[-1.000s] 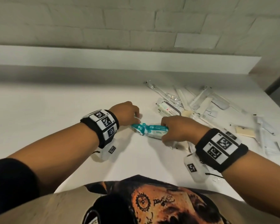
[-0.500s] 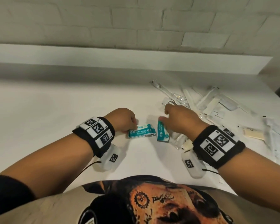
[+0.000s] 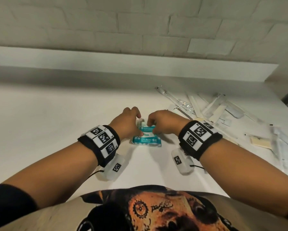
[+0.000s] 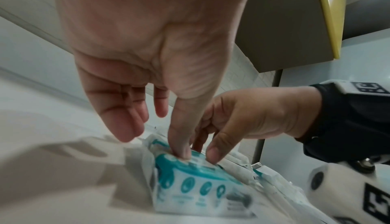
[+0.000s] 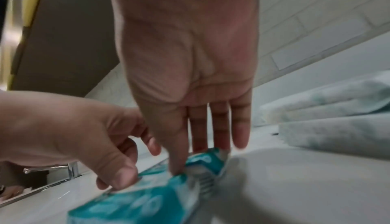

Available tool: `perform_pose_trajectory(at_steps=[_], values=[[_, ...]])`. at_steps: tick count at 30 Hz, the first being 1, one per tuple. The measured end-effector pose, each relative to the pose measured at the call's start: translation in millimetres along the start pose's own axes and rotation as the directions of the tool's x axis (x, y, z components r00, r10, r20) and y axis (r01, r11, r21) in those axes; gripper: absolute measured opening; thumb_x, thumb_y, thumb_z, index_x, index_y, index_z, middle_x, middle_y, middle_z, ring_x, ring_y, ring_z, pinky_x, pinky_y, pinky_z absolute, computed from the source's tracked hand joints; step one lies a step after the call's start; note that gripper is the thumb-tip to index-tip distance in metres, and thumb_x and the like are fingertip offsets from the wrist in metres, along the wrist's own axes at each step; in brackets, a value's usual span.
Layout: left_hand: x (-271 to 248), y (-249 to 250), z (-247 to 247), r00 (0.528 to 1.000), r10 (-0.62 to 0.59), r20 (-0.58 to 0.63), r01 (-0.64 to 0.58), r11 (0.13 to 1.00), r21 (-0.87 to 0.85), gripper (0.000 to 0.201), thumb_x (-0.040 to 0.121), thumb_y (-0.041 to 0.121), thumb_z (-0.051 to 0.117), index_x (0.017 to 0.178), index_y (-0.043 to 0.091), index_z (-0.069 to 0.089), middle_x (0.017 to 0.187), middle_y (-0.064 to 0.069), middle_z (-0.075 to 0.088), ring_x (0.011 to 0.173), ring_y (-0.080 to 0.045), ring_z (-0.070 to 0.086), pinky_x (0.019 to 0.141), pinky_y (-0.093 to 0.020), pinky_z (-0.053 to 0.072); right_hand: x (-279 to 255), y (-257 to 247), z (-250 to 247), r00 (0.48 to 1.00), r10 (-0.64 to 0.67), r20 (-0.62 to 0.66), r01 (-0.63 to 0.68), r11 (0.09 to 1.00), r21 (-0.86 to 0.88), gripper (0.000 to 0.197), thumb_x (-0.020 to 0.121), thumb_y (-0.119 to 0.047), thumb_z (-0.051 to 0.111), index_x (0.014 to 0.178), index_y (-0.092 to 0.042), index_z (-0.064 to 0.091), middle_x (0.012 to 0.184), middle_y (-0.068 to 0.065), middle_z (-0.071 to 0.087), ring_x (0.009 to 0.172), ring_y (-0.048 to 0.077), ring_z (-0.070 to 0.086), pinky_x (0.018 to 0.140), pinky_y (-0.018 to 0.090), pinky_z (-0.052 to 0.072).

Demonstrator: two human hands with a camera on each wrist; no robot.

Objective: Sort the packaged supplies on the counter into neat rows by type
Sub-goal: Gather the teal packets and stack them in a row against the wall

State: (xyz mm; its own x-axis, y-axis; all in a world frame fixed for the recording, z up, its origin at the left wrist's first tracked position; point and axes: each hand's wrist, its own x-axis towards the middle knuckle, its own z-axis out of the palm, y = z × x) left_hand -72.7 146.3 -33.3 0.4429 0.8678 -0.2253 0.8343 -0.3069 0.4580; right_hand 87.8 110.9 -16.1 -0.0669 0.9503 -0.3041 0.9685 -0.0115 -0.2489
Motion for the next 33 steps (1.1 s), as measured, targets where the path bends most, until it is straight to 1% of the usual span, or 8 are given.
perform_pose_trajectory(at_steps=[3, 8, 13, 18, 21, 26, 30, 33], values=[[-3.1, 0.8, 0.0, 0.998, 0.040, 0.041, -0.041, 0.998, 0.040, 0.047, 0.074, 0.029, 0.079, 0.112, 0.027, 0.052, 0.120, 0.001, 0.045, 0.095, -0.017, 0.058, 0.079, -0.028, 0.050, -0.4, 8.0, -4.5, 1.000, -0.014, -0.008, 0.014, 1.000, -0.001, 0.025, 0.087, -0.011, 0.061, 0.107, -0.024, 0.067, 0.114, -0.005, 0.064, 0.095, 0.012, 0.055, 0.077, 0.025, 0.042], [-5.0, 1.7, -0.5, 0.994, 0.072, 0.077, -0.078, 0.993, 0.087, 0.028, 0.079, 0.030, 0.074, 0.105, 0.029, 0.062, 0.113, 0.003, 0.052, 0.092, -0.013, 0.055, 0.078, -0.023, 0.044, -11.7, 46.4, -27.4, 0.917, 0.160, -0.364, -0.161, 0.987, 0.030, 0.026, 0.085, -0.025, 0.067, 0.110, -0.024, 0.062, 0.117, 0.001, 0.056, 0.104, 0.020, 0.055, 0.081, 0.031, 0.046], [-4.8, 3.8, -0.4, 0.995, 0.067, 0.077, -0.075, 0.991, 0.108, 0.024, 0.077, 0.031, 0.075, 0.098, 0.030, 0.062, 0.107, 0.005, 0.051, 0.091, -0.014, 0.056, 0.074, -0.023, 0.043, -18.7, 72.4, -12.5, 0.934, 0.336, -0.123, -0.340, 0.940, -0.018, 0.083, 0.061, -0.029, 0.086, 0.129, -0.021, 0.039, 0.122, 0.008, 0.047, 0.106, 0.027, 0.051, 0.083, 0.038, 0.049], [-4.3, 10.0, -1.0, 0.985, 0.174, 0.010, -0.174, 0.982, 0.072, 0.013, 0.084, 0.025, 0.068, 0.096, 0.029, 0.069, 0.109, 0.005, 0.053, 0.098, -0.015, 0.057, 0.082, -0.026, 0.047, -20.8, 72.8, -17.9, 0.931, 0.265, -0.252, -0.238, 0.962, 0.134, 0.049, 0.078, -0.023, 0.074, 0.115, -0.018, 0.043, 0.106, 0.004, 0.052, 0.084, 0.019, 0.055, 0.065, 0.028, 0.042], [-1.4, 13.6, 0.4, 0.975, 0.217, 0.043, -0.221, 0.969, 0.109, 0.018, 0.089, 0.019, 0.062, 0.102, 0.022, 0.074, 0.110, 0.004, 0.065, 0.102, -0.017, 0.060, 0.084, -0.026, 0.044, -15.6, 58.9, -26.1, 0.959, 0.217, -0.181, -0.151, 0.935, 0.322, 0.020, 0.090, -0.030, 0.061, 0.106, -0.018, 0.057, 0.099, -0.001, 0.061, 0.079, 0.012, 0.055, 0.061, 0.025, 0.040], [2.0, 13.4, -1.1, 0.971, 0.226, 0.082, -0.238, 0.953, 0.188, 0.024, 0.092, 0.017, 0.059, 0.110, 0.023, 0.073, 0.116, 0.004, 0.067, 0.104, -0.020, 0.059, 0.087, -0.030, 0.046, 6.6, 46.5, -23.0, 0.980, 0.189, -0.061, -0.143, 0.887, 0.439, 0.019, 0.091, -0.019, 0.063, 0.110, -0.017, 0.065, 0.105, 0.004, 0.067, 0.094, 0.020, 0.065, 0.084, 0.033, 0.053], [2.0, 13.2, -1.7, 0.968, 0.233, 0.091, -0.248, 0.945, 0.212, 0.026, 0.092, 0.019, 0.059, 0.113, 0.025, 0.072, 0.117, 0.003, 0.065, 0.103, -0.020, 0.059, 0.087, -0.030, 0.047, 23.4, 36.0, -20.1, 0.979, 0.193, -0.069, -0.145, 0.889, 0.434, 0.013, 0.092, -0.011, 0.061, 0.103, -0.013, 0.066, 0.103, 0.008, 0.070, 0.084, 0.018, 0.066, 0.078, 0.031, 0.056], [3.2, 11.9, -1.6, 0.968, 0.234, 0.091, -0.248, 0.947, 0.204, 0.025, 0.091, 0.019, 0.059, 0.112, 0.025, 0.073, 0.119, 0.003, 0.065, 0.104, -0.021, 0.059, 0.088, -0.030, 0.047, 32.9, 26.6, -17.1, 0.995, 0.101, -0.018, -0.093, 0.963, 0.252, 0.025, 0.091, -0.004, 0.057, 0.109, -0.015, 0.070, 0.113, 0.003, 0.068, 0.096, 0.016, 0.063, 0.080, 0.025, 0.050]])
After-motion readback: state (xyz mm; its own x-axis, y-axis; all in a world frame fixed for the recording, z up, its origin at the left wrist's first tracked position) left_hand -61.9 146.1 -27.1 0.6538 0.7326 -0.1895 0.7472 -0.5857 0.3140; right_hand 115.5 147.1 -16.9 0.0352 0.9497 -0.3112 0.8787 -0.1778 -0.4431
